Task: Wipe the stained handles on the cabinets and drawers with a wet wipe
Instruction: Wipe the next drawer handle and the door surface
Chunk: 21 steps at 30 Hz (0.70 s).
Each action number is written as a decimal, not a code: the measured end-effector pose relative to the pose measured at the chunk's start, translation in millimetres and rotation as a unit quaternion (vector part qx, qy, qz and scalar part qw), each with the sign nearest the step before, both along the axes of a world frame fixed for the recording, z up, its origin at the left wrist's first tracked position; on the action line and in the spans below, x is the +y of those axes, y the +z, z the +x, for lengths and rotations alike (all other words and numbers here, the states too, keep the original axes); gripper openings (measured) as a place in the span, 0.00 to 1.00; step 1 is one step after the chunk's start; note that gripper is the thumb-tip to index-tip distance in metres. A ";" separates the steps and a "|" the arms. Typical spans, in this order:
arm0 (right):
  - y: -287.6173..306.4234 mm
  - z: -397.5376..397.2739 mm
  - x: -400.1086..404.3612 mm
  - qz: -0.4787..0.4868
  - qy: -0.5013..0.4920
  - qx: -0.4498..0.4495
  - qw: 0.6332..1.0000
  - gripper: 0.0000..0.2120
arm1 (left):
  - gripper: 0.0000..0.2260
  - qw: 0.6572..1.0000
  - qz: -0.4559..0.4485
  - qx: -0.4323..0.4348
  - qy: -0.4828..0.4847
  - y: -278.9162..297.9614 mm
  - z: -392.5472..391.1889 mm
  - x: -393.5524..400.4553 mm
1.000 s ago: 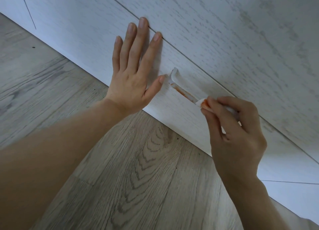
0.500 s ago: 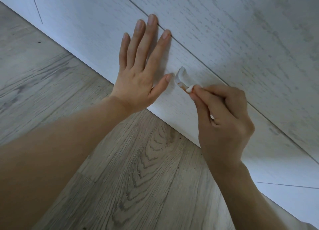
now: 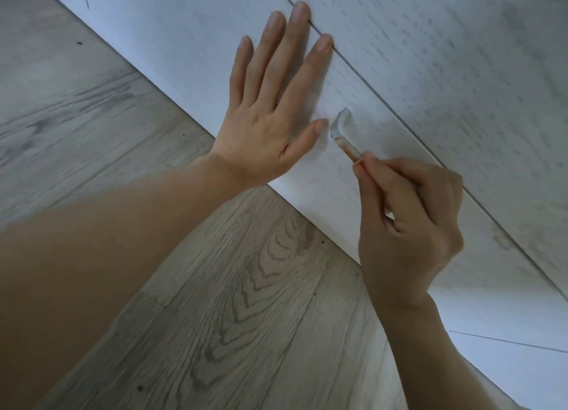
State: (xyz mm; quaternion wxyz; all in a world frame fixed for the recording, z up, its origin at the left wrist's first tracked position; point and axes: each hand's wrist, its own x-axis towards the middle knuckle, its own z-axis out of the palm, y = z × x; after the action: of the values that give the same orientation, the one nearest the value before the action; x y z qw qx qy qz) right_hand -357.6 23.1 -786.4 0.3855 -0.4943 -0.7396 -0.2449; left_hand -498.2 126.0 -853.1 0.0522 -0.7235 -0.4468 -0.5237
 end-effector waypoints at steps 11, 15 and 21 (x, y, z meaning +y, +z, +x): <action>5.1 0.0 11.5 0.020 0.030 -0.054 0.998 0.04 | 0.32 0.984 -0.078 -0.145 0.060 -11.3 55.0 -16.2; 3.5 12.1 -1.7 0.007 0.010 -0.033 0.999 0.04 | 0.32 0.987 -0.063 -0.123 0.084 -20.3 53.4 -10.0; 2.6 -4.3 9.2 0.011 0.045 -0.003 0.999 0.04 | 0.32 0.986 -0.042 -0.126 0.101 -22.1 55.8 -7.2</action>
State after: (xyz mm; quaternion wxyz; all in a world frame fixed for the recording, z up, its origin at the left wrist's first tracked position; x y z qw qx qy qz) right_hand -362.0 32.3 -783.8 0.3996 -0.4560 -0.7591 -0.2369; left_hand -442.4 118.8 -875.1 0.0181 -0.6041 -0.5422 -0.5837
